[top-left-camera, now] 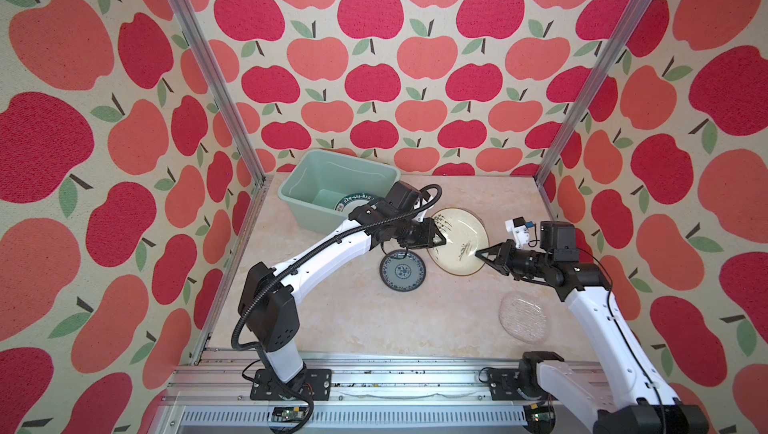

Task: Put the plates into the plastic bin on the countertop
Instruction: 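Lift the cream plate with the left gripper while the right releases it, then carry the cream plate into the green bin with the left gripper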

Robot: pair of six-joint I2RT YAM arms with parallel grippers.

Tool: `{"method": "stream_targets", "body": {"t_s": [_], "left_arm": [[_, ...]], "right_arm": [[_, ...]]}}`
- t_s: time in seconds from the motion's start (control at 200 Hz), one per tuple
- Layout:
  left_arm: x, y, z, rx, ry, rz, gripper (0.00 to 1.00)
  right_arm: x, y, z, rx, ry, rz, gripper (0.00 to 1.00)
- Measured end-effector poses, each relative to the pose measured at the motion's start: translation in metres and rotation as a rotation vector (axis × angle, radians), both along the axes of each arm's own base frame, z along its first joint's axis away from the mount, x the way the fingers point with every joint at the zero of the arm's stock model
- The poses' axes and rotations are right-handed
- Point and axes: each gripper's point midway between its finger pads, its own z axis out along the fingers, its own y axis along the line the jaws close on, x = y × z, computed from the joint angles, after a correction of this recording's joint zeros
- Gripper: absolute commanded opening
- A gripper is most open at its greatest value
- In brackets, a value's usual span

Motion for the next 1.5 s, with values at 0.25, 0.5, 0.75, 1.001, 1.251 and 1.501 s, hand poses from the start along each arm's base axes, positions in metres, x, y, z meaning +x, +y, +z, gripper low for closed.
{"method": "stream_targets", "body": {"t_s": [0.25, 0.5, 0.75, 1.001, 1.251, 1.501], "left_arm": [[0.001, 0.000, 0.001, -0.004, 0.010, 0.010, 0.08], [0.001, 0.000, 0.000, 0.008, -0.001, 0.017, 0.00], [0.017, 0.018, -0.006, 0.049, -0.007, 0.066, 0.00], [0.069, 0.072, 0.021, 0.085, -0.081, 0.178, 0.00], [0.122, 0.146, 0.060, 0.114, -0.200, 0.318, 0.00], [0.159, 0.222, 0.065, 0.160, -0.243, 0.452, 0.00]], "right_arm": [[0.000, 0.000, 0.000, -0.007, -0.008, 0.000, 0.03], [0.000, 0.001, 0.000, -0.020, -0.021, 0.003, 0.35], [0.004, 0.000, 0.013, -0.027, -0.077, 0.002, 0.49], [0.008, -0.003, 0.017, -0.046, -0.104, -0.011, 0.51], [0.013, -0.002, 0.006, -0.051, -0.088, -0.010, 0.51], [0.023, -0.001, -0.025, -0.064, 0.000, -0.007, 0.51]]}}
